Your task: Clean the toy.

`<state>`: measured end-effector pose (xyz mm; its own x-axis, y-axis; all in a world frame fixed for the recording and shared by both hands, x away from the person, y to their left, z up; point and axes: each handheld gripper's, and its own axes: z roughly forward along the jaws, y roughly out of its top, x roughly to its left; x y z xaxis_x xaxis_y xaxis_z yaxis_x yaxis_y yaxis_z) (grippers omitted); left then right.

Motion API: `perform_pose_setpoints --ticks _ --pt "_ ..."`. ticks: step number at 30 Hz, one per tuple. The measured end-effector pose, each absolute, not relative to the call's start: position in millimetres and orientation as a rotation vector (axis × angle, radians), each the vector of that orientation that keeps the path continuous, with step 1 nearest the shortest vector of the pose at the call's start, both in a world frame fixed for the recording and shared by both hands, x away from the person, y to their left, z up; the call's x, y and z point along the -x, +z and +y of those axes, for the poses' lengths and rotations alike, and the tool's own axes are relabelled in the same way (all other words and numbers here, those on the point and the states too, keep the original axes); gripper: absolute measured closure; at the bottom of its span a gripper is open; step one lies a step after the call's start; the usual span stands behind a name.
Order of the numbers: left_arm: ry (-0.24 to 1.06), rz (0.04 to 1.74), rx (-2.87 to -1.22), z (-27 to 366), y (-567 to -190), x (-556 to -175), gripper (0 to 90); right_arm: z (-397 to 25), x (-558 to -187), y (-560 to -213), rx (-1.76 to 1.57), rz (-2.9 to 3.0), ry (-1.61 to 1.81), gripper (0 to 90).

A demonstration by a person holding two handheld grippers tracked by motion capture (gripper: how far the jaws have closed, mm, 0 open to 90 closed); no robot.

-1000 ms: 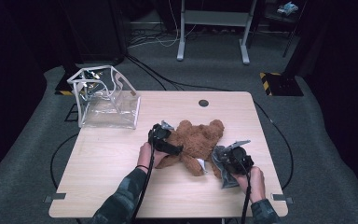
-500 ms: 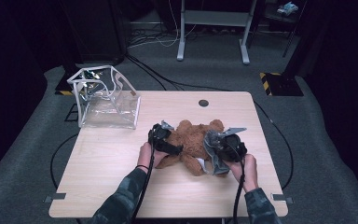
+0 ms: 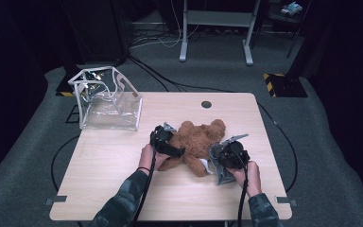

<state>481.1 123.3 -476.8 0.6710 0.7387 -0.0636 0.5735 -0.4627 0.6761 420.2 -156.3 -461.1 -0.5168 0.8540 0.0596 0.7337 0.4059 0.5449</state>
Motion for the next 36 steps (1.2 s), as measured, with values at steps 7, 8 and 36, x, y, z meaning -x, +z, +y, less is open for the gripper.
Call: perform_pose_setpoints --ticks 7,8,36 --pt "0.297 1.007 -2.188 124.1 -477.2 -481.6 0.5 -173.7 -408.1 -464.3 -1.463 2.421 0.788 75.0" --pt "0.295 1.006 -2.187 124.1 -477.2 -481.6 0.5 -175.2 -407.1 -464.8 -1.467 2.419 0.784 75.0" --pt "0.301 1.002 -2.184 126.3 -478.2 -482.7 0.5 -151.0 -423.7 -460.7 -1.382 2.411 0.755 75.4"
